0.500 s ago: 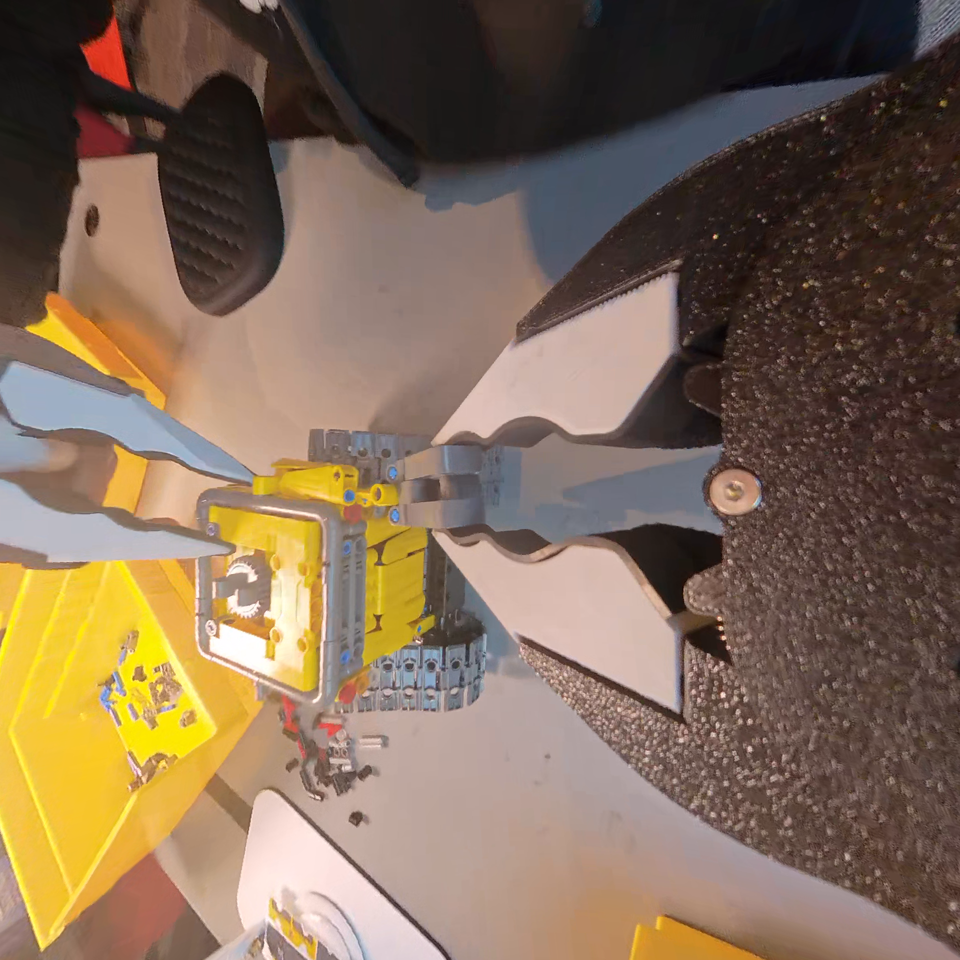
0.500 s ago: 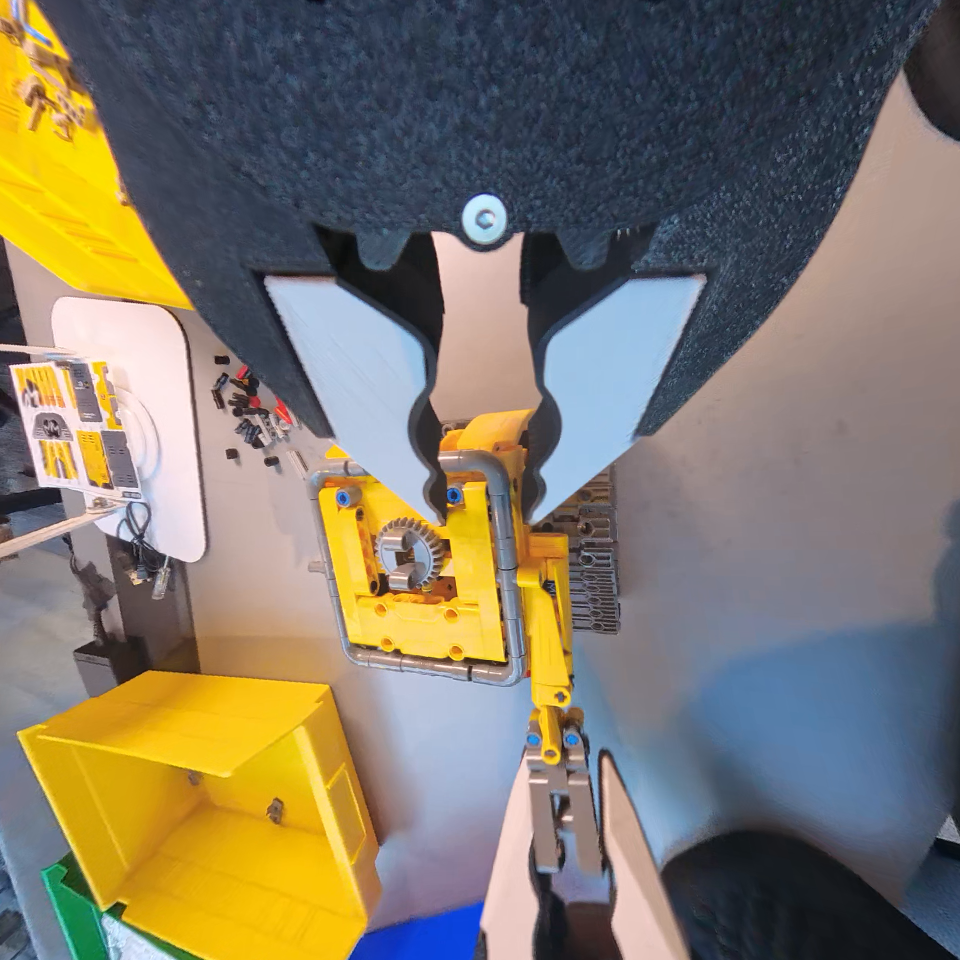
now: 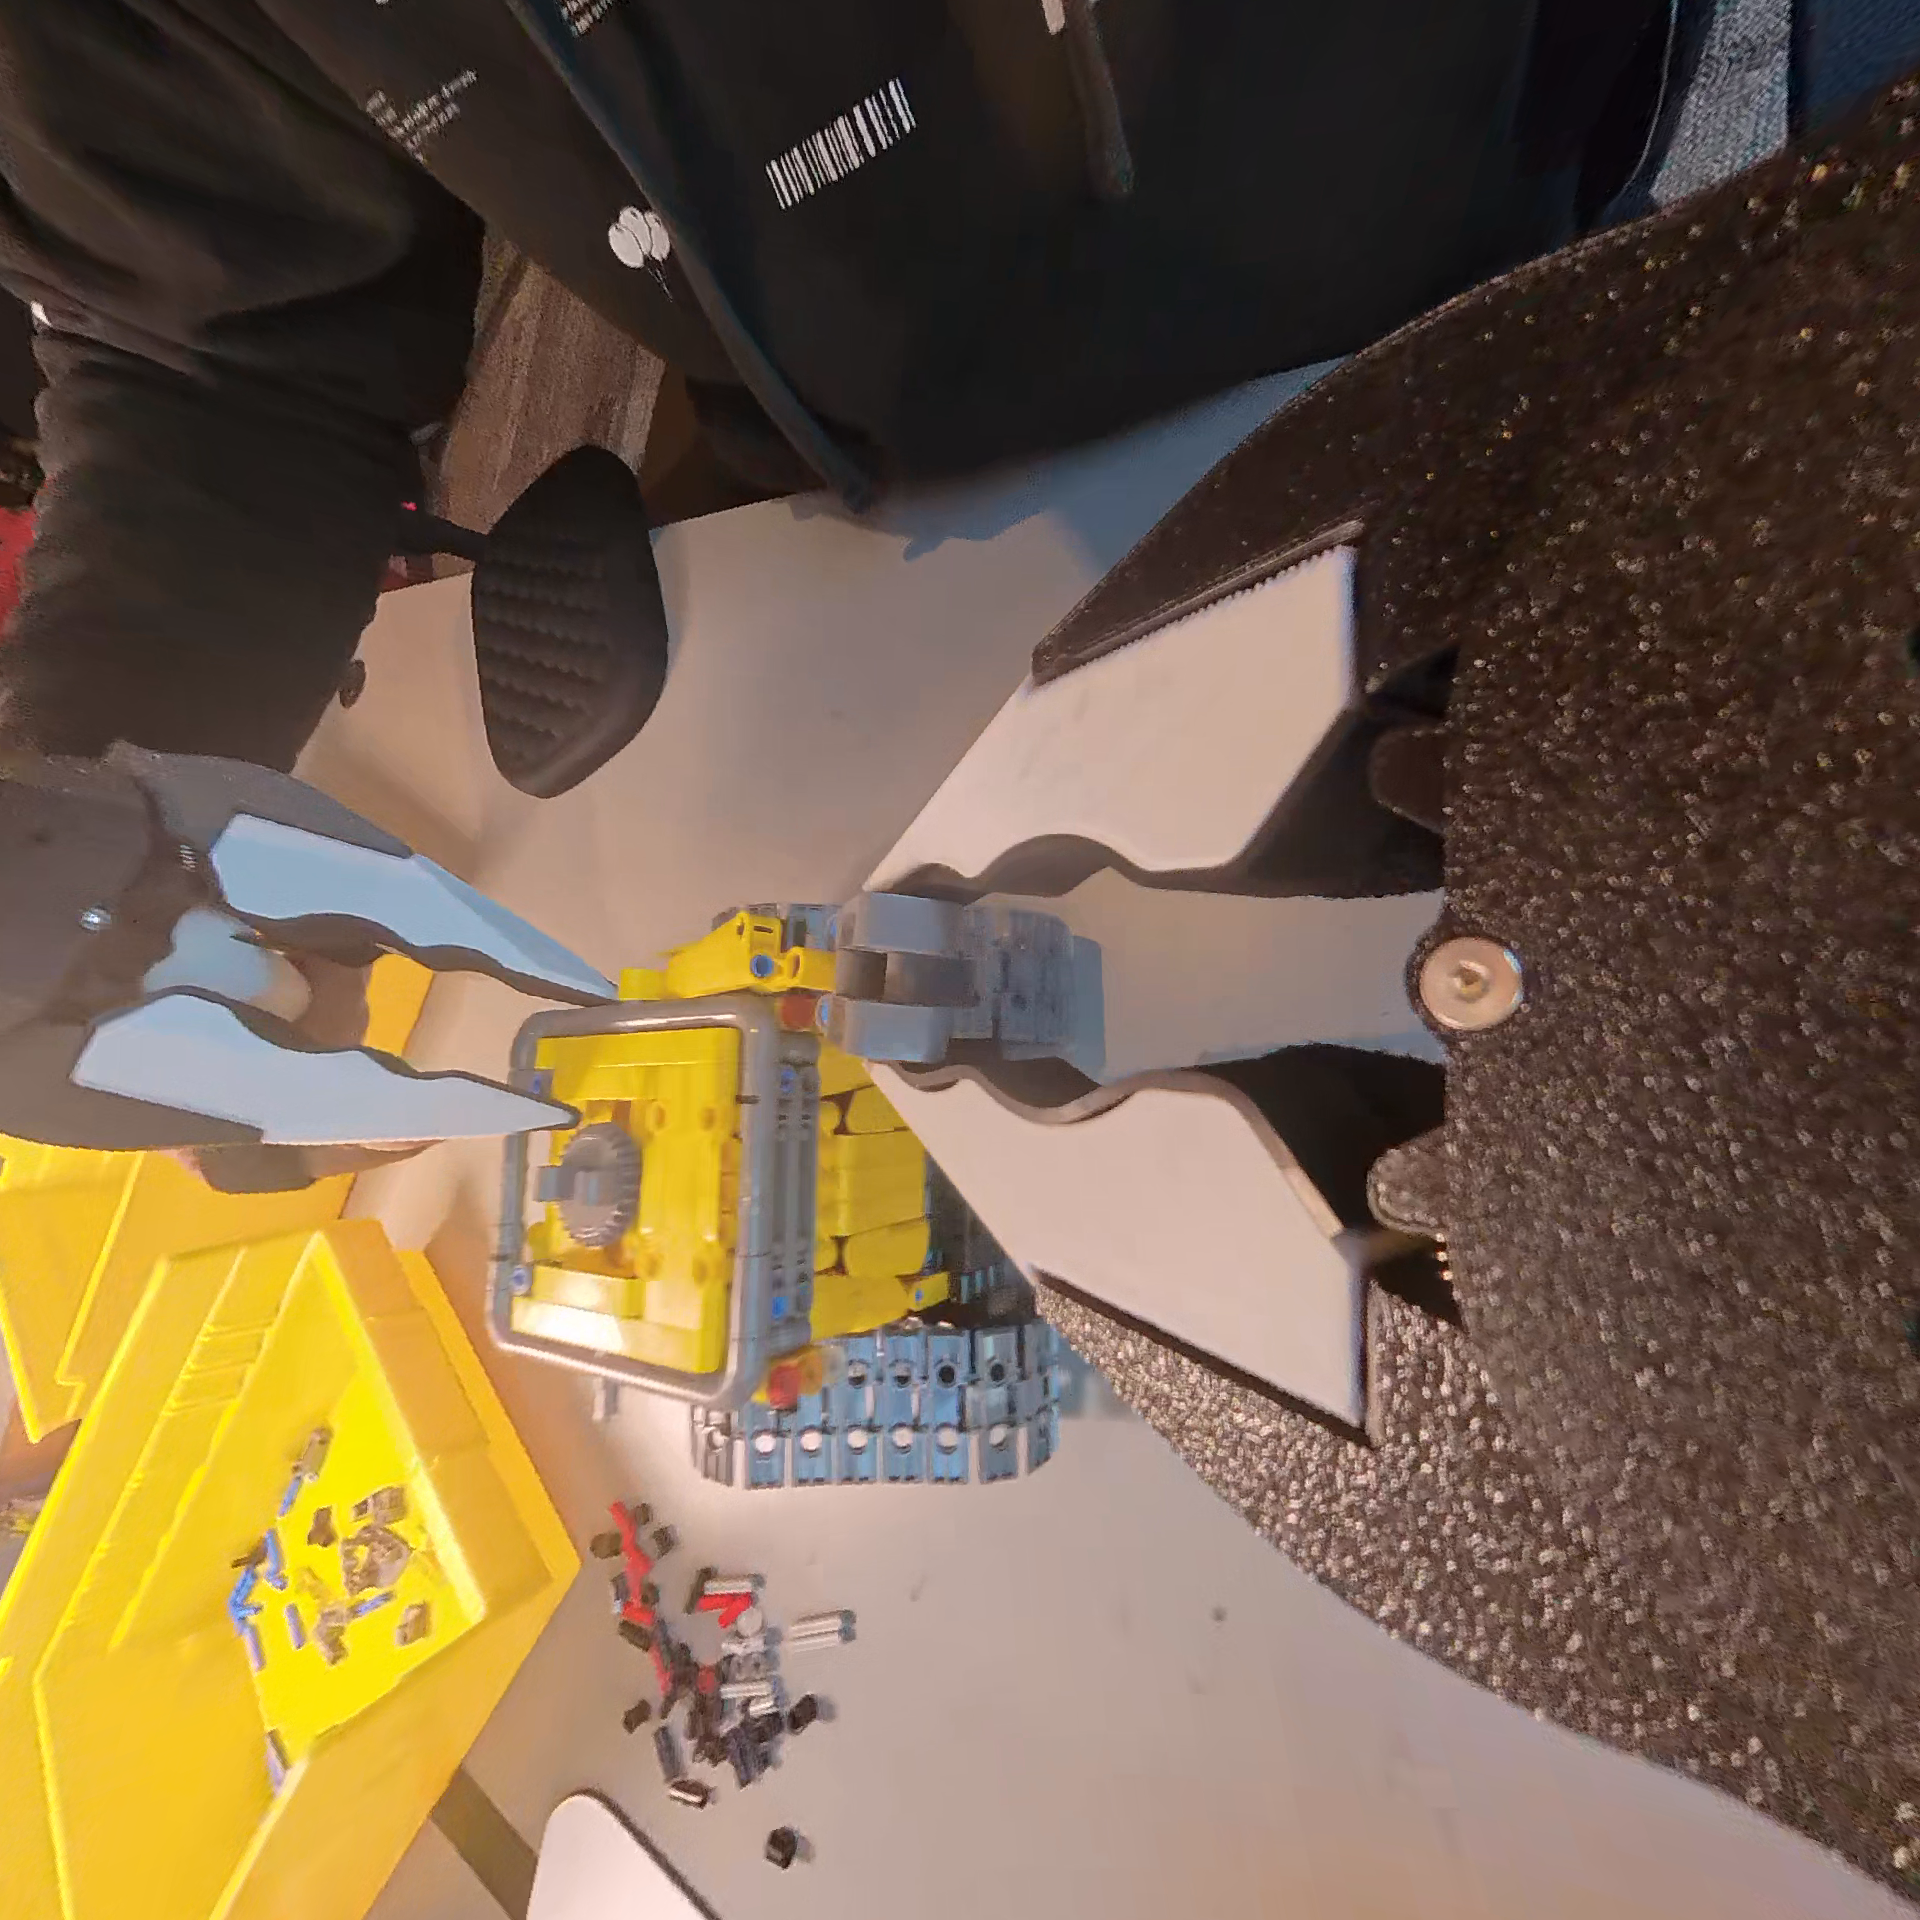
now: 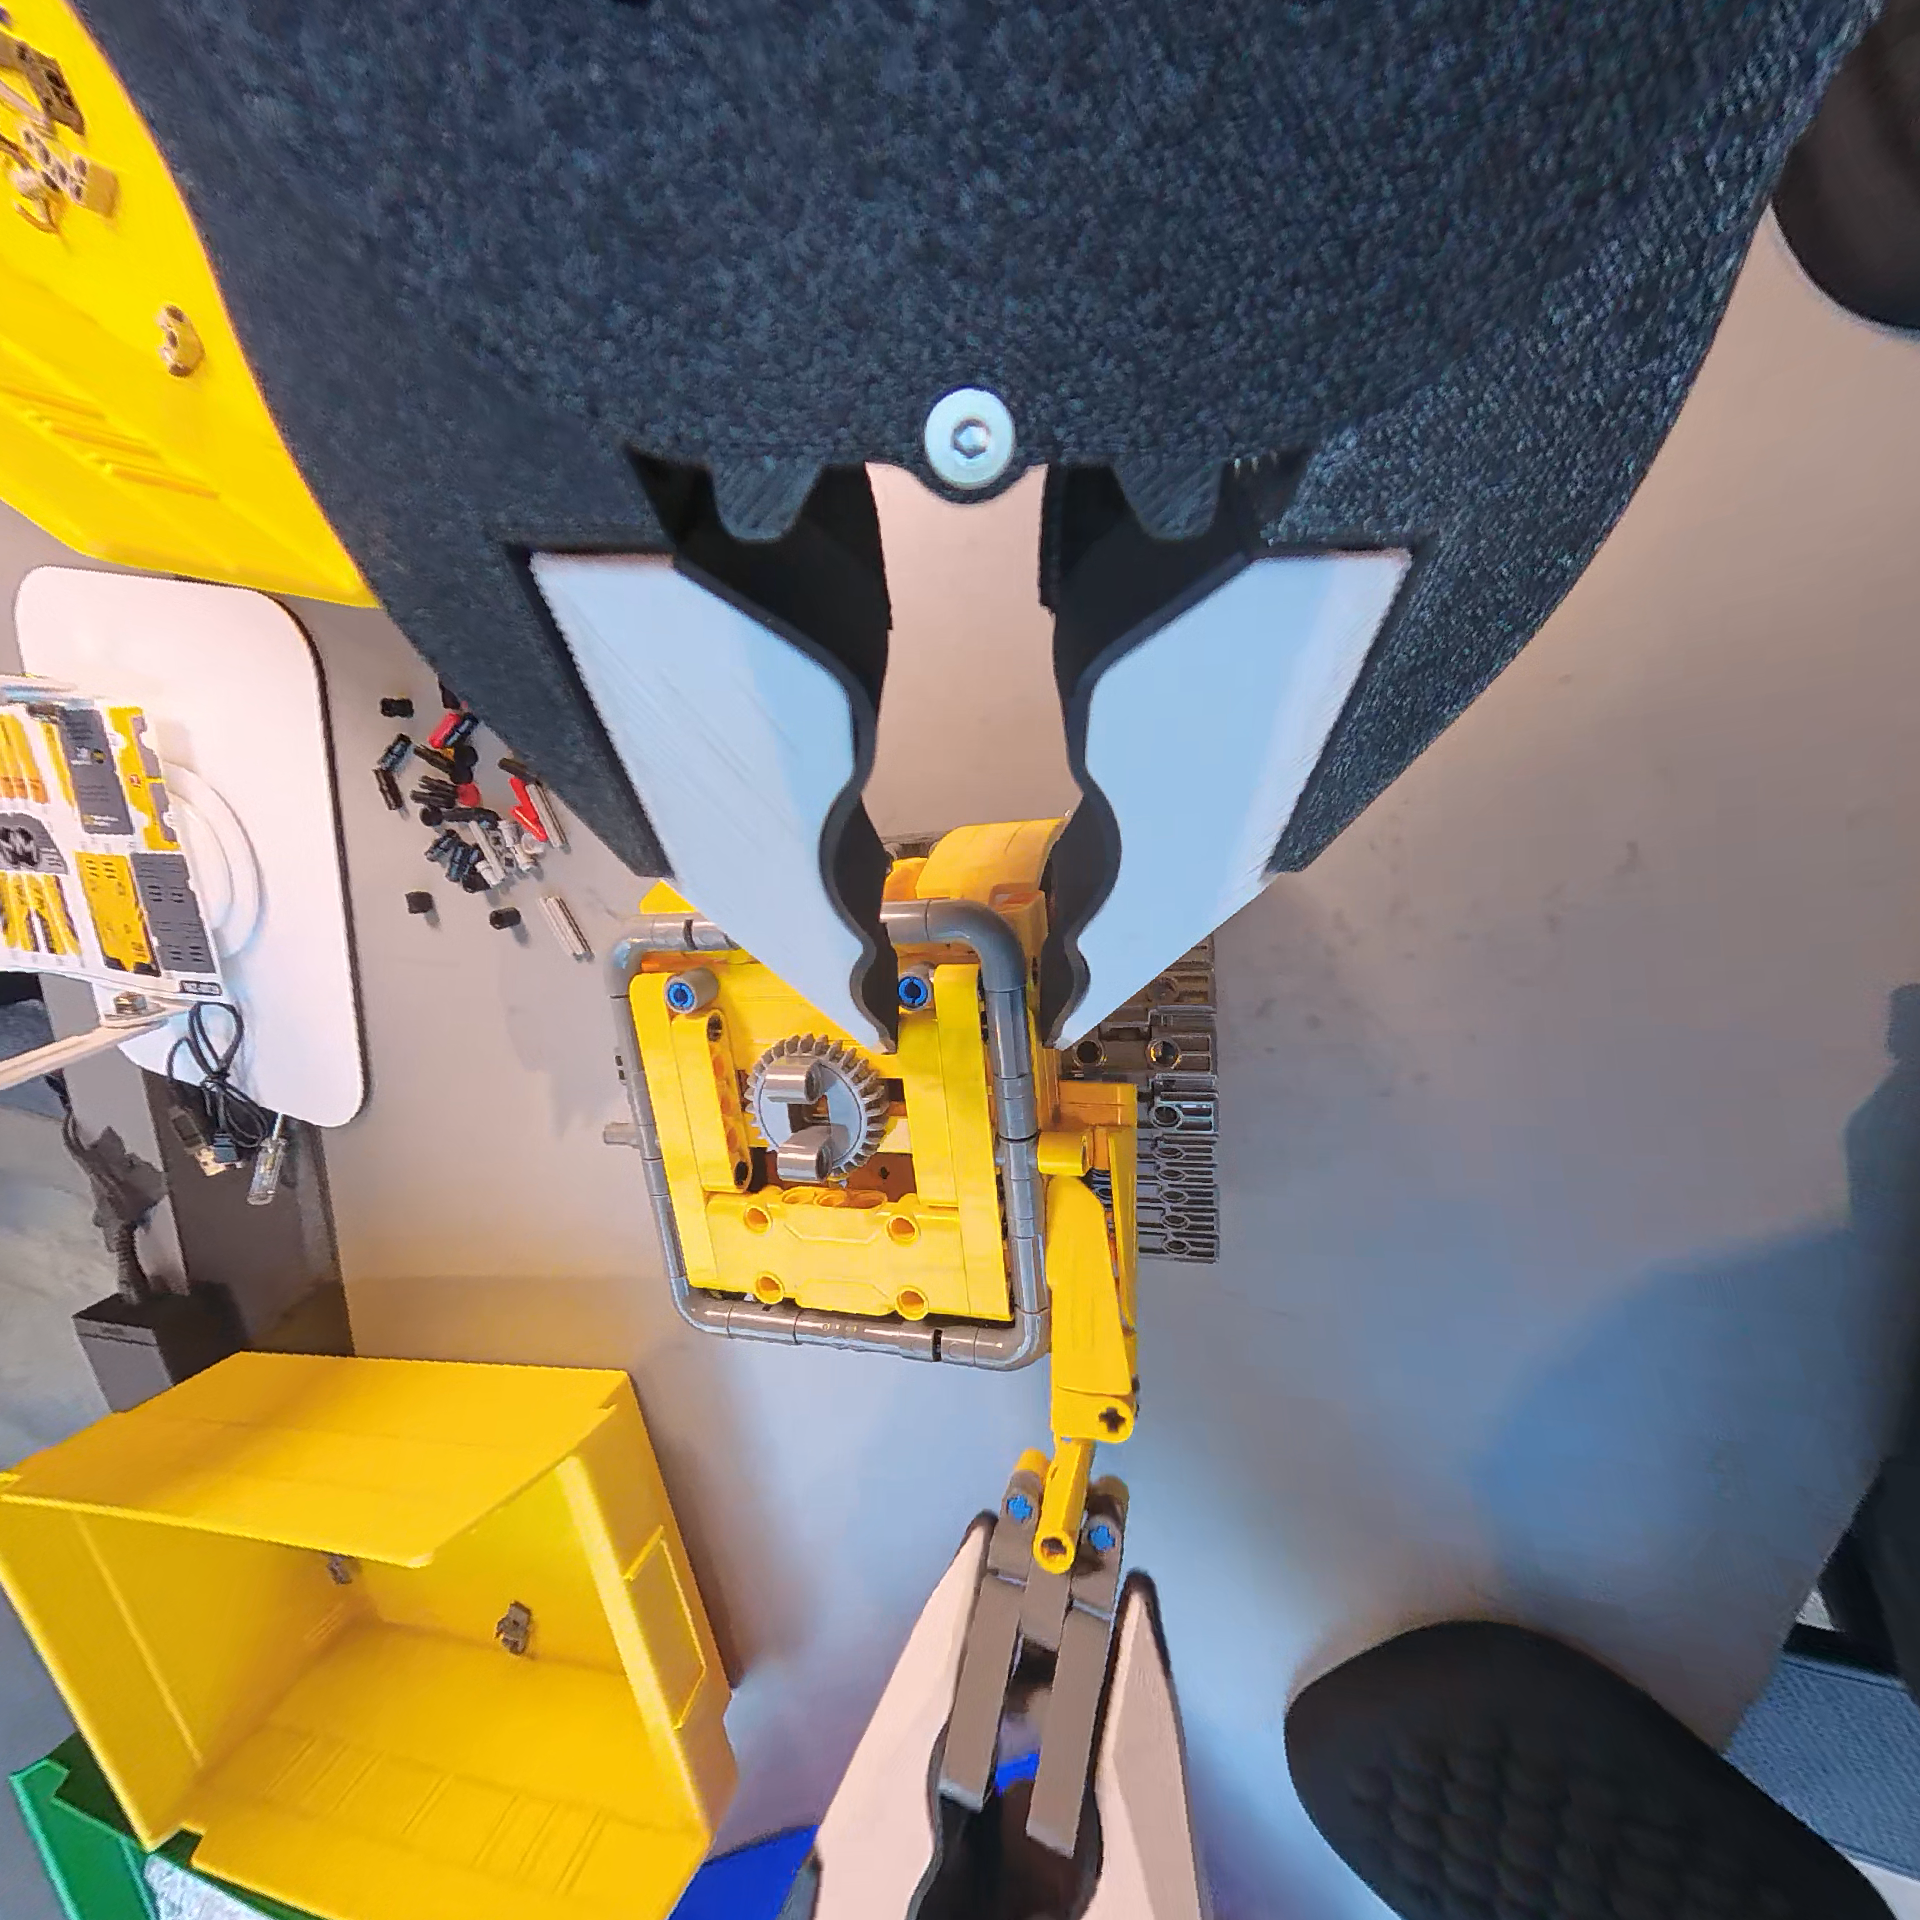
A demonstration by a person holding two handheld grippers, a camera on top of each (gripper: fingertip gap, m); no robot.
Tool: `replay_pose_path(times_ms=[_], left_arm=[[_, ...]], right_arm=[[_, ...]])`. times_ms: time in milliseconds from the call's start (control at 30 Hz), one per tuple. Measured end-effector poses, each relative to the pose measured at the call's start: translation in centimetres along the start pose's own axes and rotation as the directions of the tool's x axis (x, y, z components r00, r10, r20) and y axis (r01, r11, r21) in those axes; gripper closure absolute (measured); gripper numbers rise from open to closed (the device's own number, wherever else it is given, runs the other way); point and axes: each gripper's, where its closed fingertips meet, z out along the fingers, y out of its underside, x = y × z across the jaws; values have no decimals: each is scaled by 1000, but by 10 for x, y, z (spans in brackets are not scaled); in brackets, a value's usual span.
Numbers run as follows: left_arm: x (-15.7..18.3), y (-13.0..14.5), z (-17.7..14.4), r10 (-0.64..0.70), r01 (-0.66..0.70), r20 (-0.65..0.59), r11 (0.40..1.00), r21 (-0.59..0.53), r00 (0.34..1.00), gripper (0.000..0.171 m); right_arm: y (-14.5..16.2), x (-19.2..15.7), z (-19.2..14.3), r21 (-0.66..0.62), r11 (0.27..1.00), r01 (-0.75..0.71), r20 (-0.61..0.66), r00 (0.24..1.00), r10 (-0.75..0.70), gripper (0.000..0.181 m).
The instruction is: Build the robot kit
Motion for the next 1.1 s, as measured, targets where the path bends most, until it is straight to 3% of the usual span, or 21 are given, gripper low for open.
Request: replay_pose_path(times_ms=[167,367,533,667,833,1100], left_arm=[[1,32,7,-28,30,53,999,-20,998,145],[7,57,2,-24,28,85,998,-50,996,130],[3,49,-7,-8,4,138,1000,31,990,128],[0,35,0,-2,-11,124,994,105,992,128],[-9,25,10,-14,1,77,985,172,997,144],[-13,31,-1,-82,60,64,956,287,995,128]], right_arm=[[-1,0,1,10,1000,1,4,1000,-1,154],[-3,0,-2,55,998,-37,-27,999,39,151],[-16,1,-21,182,978,-100,-57,992,112,147],[-5,-1,-25,186,977,-104,-139,982,131,142],[13,-6,-21,244,953,-182,-206,950,235,132],[32,-13,-16,313,934,-170,-281,923,262,129]])
